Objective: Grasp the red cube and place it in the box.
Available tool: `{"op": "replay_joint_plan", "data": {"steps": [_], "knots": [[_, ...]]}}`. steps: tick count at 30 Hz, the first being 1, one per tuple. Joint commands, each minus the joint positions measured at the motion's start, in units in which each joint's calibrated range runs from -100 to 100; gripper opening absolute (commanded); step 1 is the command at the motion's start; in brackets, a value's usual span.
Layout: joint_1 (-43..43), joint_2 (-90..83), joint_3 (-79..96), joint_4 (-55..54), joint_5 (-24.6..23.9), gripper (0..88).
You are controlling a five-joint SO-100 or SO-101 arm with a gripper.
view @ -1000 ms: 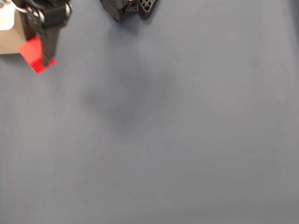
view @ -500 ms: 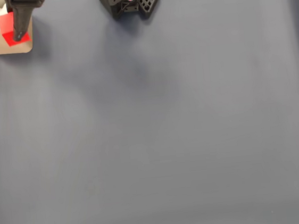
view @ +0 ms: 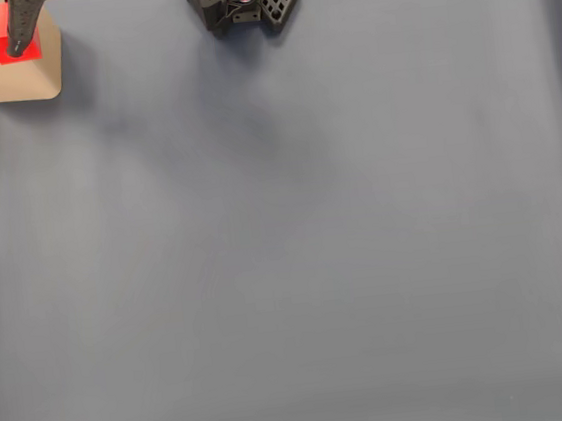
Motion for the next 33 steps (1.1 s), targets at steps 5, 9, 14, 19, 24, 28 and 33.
{"op": "replay_joint_plan", "data": {"steps": [5,9,14,19,24,28,33], "knots": [[0.66,3.09,-5.01,-0.51,-1.37,0.0],[0.73,5.43,-6.74,-0.68,-1.90,0.0],[1.16,8.81,-9.29,-1.33,-2.15,0.0],[1.45,12.02,-12.67,-1.74,-2.49,0.0],[3.22,13.06,-13.49,-2.48,-2.10,0.0],[4.78,12.62,-12.58,-3.63,-1.61,0.0],[6.27,12.54,-12.58,-3.71,-1.51,0.0]]}}
